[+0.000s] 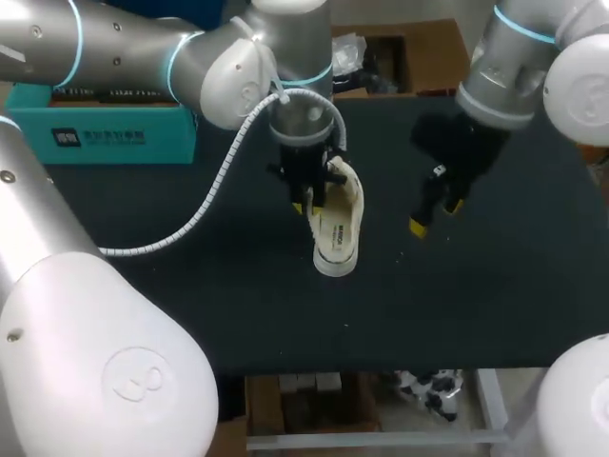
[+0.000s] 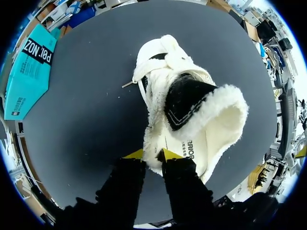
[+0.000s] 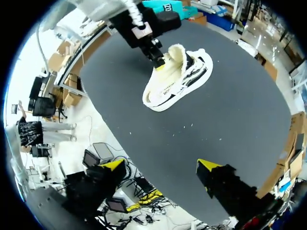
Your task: Open the shoe tongue, take the insole out of the shoe, put the insole back into the shoe, and pack the shoe into the shoebox
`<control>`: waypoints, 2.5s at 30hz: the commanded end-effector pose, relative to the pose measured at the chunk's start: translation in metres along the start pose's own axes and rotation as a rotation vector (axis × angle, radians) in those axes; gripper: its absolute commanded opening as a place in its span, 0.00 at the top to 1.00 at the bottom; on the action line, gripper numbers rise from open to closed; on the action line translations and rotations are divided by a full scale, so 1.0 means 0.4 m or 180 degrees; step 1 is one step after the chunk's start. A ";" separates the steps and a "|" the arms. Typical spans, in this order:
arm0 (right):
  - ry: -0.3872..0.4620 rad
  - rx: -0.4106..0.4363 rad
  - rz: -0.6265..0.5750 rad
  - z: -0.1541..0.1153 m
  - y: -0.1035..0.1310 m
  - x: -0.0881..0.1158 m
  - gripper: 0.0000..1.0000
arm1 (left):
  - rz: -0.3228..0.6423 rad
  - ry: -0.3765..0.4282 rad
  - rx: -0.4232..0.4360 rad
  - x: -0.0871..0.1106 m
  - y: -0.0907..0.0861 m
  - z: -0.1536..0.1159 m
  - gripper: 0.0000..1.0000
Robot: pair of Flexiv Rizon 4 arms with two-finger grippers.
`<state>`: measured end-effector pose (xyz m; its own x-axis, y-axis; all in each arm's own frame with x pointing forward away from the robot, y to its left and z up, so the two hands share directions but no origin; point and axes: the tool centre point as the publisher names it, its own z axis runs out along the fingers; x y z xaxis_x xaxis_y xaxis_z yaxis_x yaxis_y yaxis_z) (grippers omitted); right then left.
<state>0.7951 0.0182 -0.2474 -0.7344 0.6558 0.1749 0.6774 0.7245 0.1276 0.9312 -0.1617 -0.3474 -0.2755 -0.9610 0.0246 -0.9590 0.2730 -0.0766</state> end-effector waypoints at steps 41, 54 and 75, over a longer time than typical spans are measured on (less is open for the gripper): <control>-0.0061 0.0481 -0.0631 -0.021 -0.041 -0.036 0.00 | 0.3503 0.0008 0.1453 -0.210 -0.319 -0.577 1.00; -0.0061 0.0481 -0.0631 -0.021 -0.041 -0.036 0.00 | 0.4762 -0.0675 0.1419 -0.573 -0.440 -0.732 1.00; -0.0061 0.0481 -0.0631 -0.021 -0.041 -0.036 0.00 | 0.4810 -0.0562 0.1340 -1.127 -0.417 -0.516 1.00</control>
<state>0.7946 -0.0049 -0.2443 -0.8541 0.5005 0.1414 0.5071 0.8618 0.0124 1.1893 0.2178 -0.1230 -0.8830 0.1804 -0.4333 0.2508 0.9617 -0.1108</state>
